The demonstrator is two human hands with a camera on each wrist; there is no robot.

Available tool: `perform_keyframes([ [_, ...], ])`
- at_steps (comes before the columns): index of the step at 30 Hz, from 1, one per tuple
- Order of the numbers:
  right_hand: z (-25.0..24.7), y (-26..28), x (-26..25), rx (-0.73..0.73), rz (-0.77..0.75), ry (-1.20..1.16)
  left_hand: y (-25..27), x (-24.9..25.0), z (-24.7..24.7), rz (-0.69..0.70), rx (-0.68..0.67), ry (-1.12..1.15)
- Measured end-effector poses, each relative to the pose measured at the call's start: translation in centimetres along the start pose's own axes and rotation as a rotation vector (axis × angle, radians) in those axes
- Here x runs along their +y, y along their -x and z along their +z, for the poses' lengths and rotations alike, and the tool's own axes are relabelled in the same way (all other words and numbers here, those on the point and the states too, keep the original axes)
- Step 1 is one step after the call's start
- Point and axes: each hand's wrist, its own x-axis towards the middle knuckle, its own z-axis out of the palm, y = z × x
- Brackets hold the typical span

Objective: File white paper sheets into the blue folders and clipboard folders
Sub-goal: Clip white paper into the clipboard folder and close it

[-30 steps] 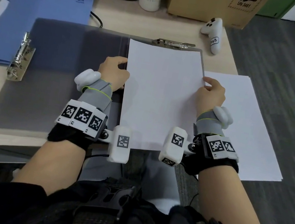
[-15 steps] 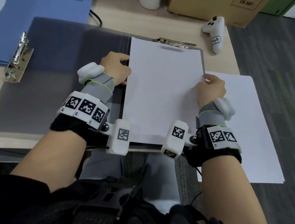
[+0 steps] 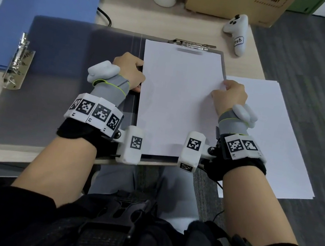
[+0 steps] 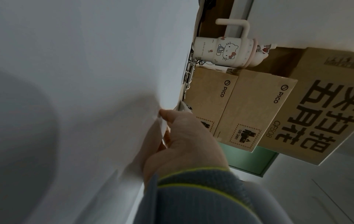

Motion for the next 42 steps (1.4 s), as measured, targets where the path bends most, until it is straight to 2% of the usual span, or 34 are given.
perform_keyframes([
  [4, 0.1, -0.4, 0.0, -0.025, -0.03, 0.181, 0.0, 0.7, 0.0, 0.015, 0.009, -0.134],
  [6, 0.3, -0.6, -0.2, -0.022, -0.054, 0.299, -0.4, 0.9, 0.2, 0.025, -0.013, -0.273],
  [9, 1.2, -1.0, -0.9, 0.001, -0.101, 0.417, -0.6, 1.8, 0.6, 0.112, -0.038, -0.381],
  [11, 2.3, -1.4, -1.9, -0.042, -0.127, 0.496, -1.0, 2.4, 1.0, 0.185, -0.121, -0.462],
  [14, 2.8, -1.7, -3.1, -0.078, -0.12, 0.544, -1.7, 2.8, 1.5, 0.189, -0.317, -0.556],
  [16, 2.7, -1.7, -3.7, -0.105, -0.126, 0.524, -2.2, 3.0, 1.6, 0.177, -0.349, -0.56],
  [23, 3.5, -2.8, -5.7, -0.218, -0.208, 0.309, -3.8, 2.5, 2.2, 0.19, -0.248, -0.573],
  [27, 3.7, -3.8, -6.7, -0.256, -0.143, 0.075, -4.5, 2.4, 2.5, 0.204, -0.214, -0.564],
  [32, 3.8, -4.1, -6.8, -0.34, -0.144, -0.132, -5.7, 2.8, 2.0, 0.193, -0.218, -0.557],
  [35, 3.8, -4.3, -6.6, -0.371, -0.242, -0.017, -6.4, 3.5, 2.0, 0.207, -0.182, -0.522],
  [38, 3.7, -4.7, -6.4, -0.423, -0.293, 0.139, -7.1, 4.4, 2.0, 0.228, -0.067, -0.386],
  [42, 3.9, -5.1, -6.7, -0.438, -0.329, 0.235, -7.7, 4.4, 2.2, 0.219, 0.086, -0.25],
])
